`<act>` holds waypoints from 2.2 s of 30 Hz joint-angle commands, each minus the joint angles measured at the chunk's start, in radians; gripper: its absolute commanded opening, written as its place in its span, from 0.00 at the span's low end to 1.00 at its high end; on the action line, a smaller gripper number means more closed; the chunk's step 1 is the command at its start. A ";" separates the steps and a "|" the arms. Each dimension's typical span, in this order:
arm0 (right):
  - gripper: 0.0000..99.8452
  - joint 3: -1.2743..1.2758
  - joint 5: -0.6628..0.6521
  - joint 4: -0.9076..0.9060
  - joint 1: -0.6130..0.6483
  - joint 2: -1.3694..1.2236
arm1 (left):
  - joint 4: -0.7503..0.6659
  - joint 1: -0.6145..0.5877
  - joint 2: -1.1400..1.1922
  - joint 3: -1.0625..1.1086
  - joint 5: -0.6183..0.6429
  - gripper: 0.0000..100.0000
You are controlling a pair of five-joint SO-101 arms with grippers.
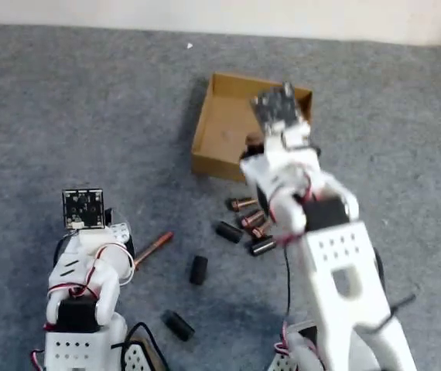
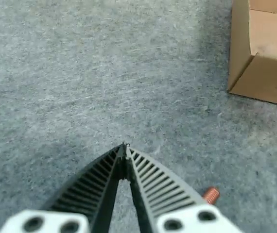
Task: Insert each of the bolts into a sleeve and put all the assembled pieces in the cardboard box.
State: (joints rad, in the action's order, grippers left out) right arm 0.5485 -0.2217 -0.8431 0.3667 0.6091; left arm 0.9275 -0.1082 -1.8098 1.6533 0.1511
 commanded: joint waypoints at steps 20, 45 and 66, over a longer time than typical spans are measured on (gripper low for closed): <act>0.09 -0.472 0.011 0.214 -0.124 -0.736 | -0.035 -0.053 -0.008 -0.005 -0.009 0.01; 0.15 -0.243 0.074 -0.463 0.102 -0.242 | -0.066 -0.188 -0.010 -0.027 -0.003 0.01; 0.15 0.282 0.557 -0.045 0.532 -0.199 | -0.106 -0.243 -0.010 -0.018 -0.003 0.01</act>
State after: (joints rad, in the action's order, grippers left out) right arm 0.8124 0.3000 -0.9505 0.8838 0.3698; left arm 0.8447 -0.3383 -1.8098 1.6548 0.1481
